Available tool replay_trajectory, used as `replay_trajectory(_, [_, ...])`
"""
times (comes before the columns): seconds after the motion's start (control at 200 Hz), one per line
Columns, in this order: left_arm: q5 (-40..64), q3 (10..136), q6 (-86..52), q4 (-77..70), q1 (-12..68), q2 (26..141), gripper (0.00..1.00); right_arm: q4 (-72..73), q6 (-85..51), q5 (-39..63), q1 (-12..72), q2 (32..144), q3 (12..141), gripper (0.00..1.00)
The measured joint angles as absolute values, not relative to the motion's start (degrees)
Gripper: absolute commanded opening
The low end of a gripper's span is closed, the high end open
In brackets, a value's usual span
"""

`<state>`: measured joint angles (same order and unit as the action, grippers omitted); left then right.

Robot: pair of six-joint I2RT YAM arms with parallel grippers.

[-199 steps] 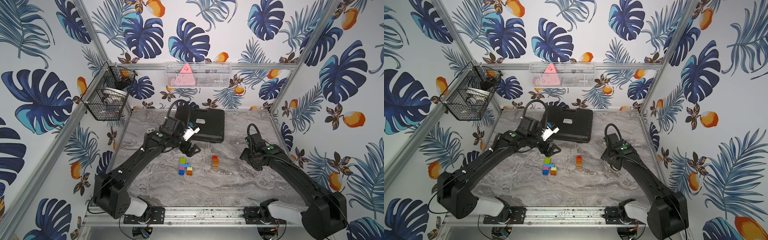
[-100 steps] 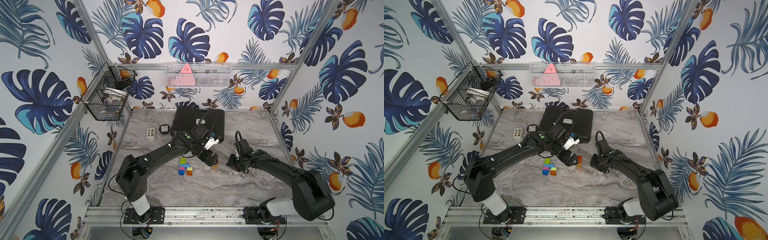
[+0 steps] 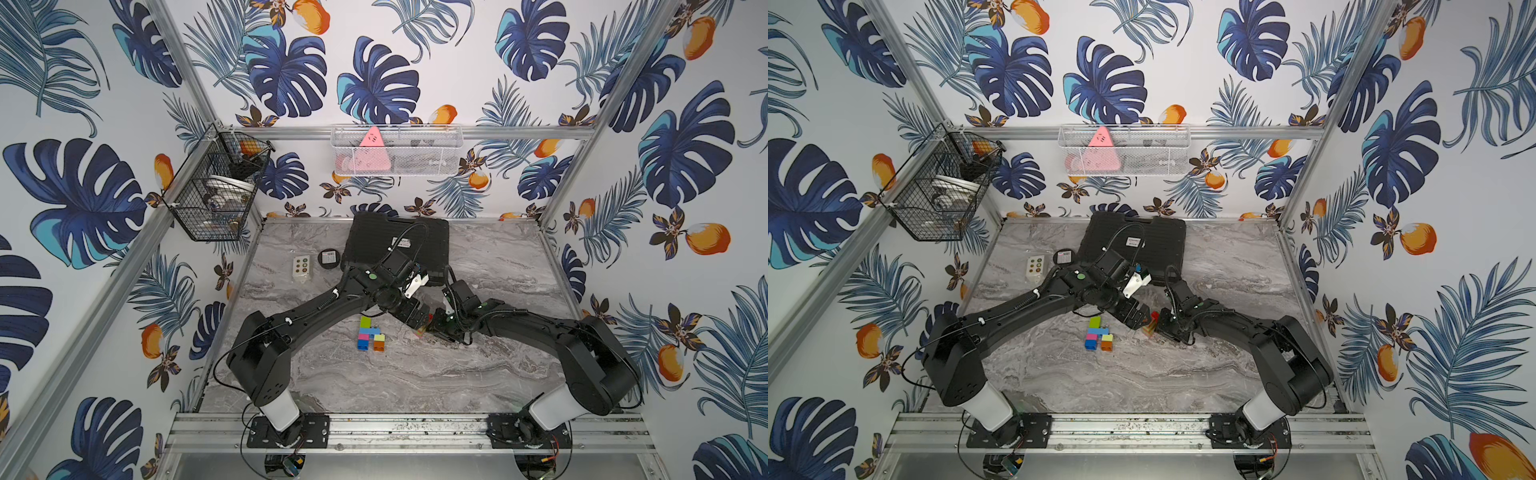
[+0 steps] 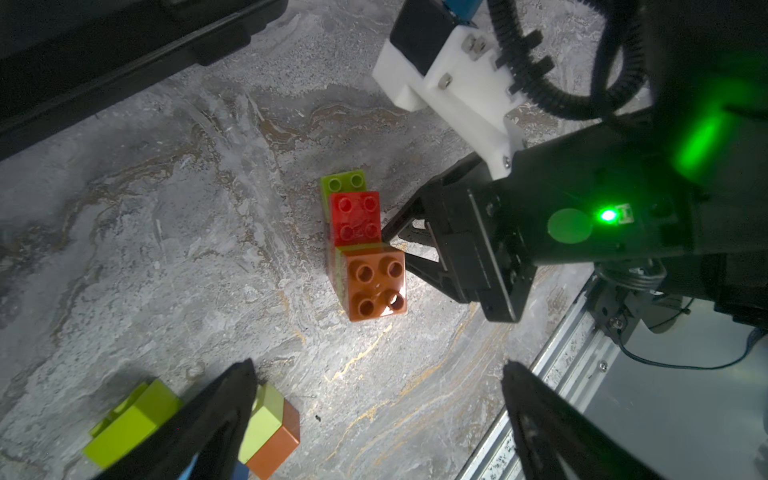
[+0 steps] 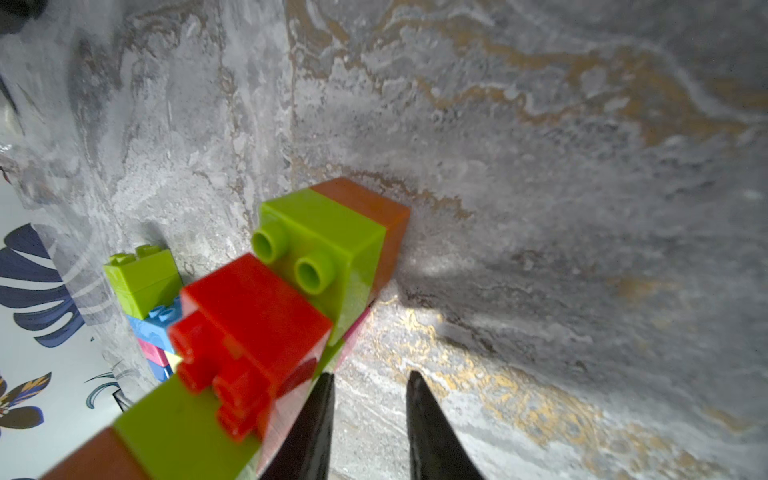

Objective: Assemble the letter h with lego
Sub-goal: Assemble the lego brick with the lego brick.

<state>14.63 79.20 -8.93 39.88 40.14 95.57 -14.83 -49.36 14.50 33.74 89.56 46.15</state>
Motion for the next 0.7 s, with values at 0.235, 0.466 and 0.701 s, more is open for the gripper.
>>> replay_trajectory(0.235, [13.2,79.7,-5.8,38.7,40.3,98.2,0.97,-17.8,-50.0,12.4,33.0,81.8,45.0,0.39])
replay_trajectory(0.466, [10.5,81.2,-3.0,37.8,42.3,102.4,0.93,-24.2,-47.0,8.9,21.8,73.0,42.0,0.43])
replay_trajectory(0.701, [7.9,81.8,-2.8,37.7,42.7,104.2,0.88,-28.1,-42.4,9.7,17.0,74.1,44.6,0.47])
